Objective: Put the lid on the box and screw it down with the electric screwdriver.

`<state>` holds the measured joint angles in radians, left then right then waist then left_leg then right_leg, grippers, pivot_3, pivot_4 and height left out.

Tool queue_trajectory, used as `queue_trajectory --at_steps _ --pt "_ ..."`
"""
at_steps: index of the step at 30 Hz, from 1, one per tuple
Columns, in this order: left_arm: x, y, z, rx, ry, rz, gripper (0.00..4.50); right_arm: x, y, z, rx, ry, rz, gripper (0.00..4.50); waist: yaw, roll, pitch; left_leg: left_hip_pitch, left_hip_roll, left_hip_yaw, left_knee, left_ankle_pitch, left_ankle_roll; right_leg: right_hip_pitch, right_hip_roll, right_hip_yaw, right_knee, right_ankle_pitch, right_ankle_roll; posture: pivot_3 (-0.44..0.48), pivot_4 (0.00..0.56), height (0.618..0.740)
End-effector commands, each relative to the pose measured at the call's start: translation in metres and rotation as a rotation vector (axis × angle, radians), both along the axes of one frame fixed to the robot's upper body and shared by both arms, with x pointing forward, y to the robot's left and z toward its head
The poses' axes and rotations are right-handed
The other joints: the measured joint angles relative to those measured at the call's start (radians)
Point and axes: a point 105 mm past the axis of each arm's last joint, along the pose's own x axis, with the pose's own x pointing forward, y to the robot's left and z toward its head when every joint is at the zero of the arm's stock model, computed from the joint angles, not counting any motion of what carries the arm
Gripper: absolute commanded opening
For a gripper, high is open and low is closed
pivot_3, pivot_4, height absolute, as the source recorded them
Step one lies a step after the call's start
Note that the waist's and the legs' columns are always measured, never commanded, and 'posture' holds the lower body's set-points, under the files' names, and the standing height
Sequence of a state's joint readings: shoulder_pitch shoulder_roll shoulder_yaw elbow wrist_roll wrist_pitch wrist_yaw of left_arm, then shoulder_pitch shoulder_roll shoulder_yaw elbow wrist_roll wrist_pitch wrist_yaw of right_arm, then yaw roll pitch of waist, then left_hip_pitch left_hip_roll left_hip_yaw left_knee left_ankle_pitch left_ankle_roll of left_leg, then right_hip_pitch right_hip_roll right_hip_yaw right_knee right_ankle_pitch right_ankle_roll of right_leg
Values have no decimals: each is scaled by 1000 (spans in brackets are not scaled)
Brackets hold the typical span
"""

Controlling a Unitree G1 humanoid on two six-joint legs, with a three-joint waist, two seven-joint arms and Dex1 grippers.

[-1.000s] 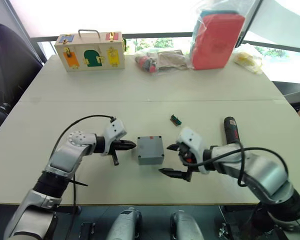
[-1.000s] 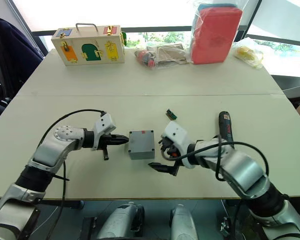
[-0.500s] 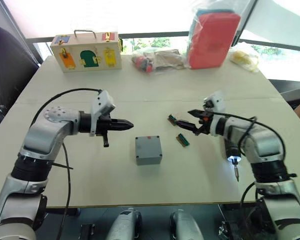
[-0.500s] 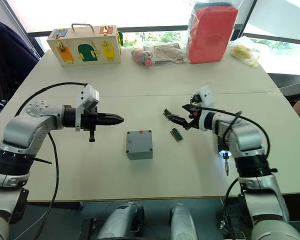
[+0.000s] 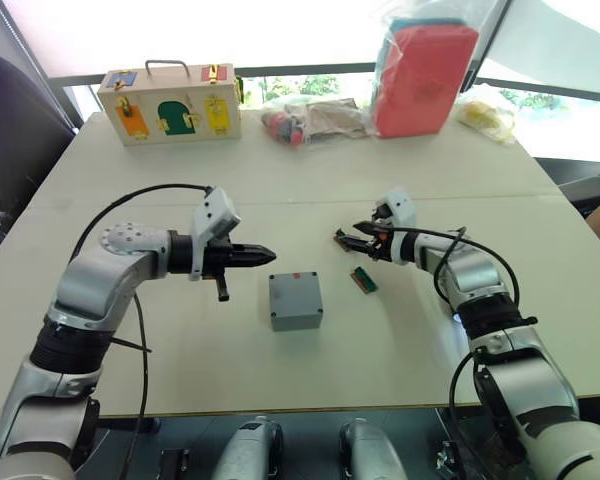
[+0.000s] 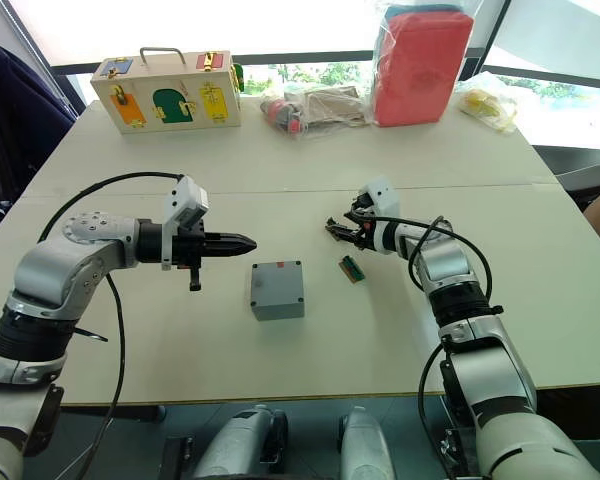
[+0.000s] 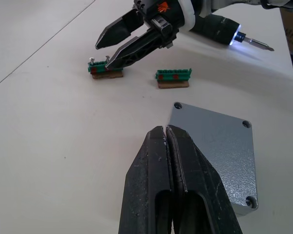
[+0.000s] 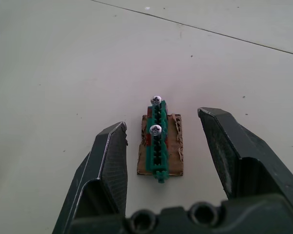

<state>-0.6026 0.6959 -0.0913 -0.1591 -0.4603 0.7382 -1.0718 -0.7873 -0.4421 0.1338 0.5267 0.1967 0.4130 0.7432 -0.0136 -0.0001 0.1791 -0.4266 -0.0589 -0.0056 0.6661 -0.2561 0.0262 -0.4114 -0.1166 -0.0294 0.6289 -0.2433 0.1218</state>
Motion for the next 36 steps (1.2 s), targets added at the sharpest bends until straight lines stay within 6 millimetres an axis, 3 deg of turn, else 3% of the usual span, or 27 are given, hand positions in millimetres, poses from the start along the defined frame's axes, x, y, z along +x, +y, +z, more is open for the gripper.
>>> queue_trajectory --at_steps 1,2,5,9,10,23,36 --pt "-1 0 10 -13 -44 -2 0 5 2 17 21 -53 8 2491 0 0 0 0 0 0 0 0 0 0 0 0 0 0 0 0 150 740" --pt "-1 0 9 -13 -44 -2 0 5 2 17 19 -53 9 2491 0 0 0 0 0 0 0 0 0 0 0 0 0 0 0 0 150 740" --pt "-1 0 6 -8 -43 -3 0 5 2 15 12 -53 9 1776 0 0 0 0 0 0 0 0 0 0 0 0 0 0 0 0 150 740" --pt "-1 -1 6 -9 -42 -3 0 5 4 15 14 -56 7 184 0 0 0 0 0 0 0 0 0 0 0 0 0 0 0 0 150 740" --pt "-1 0 5 -8 -41 -2 0 5 4 15 16 -60 7 46 0 0 0 0 0 0 0 0 0 0 0 0 0 0 0 0 150 740" --pt "0 1 2 -9 -32 -3 0 0 0 20 9 -82 19 46 1 0 0 0 0 0 0 0 0 0 0 0 0 0 0 0 150 740" --pt "1 1 -2 -12 -23 -8 0 -10 -4 57 75 -180 20 46 1 0 0 0 0 0 0 0 0 0 0 0 1 0 0 0 150 740"
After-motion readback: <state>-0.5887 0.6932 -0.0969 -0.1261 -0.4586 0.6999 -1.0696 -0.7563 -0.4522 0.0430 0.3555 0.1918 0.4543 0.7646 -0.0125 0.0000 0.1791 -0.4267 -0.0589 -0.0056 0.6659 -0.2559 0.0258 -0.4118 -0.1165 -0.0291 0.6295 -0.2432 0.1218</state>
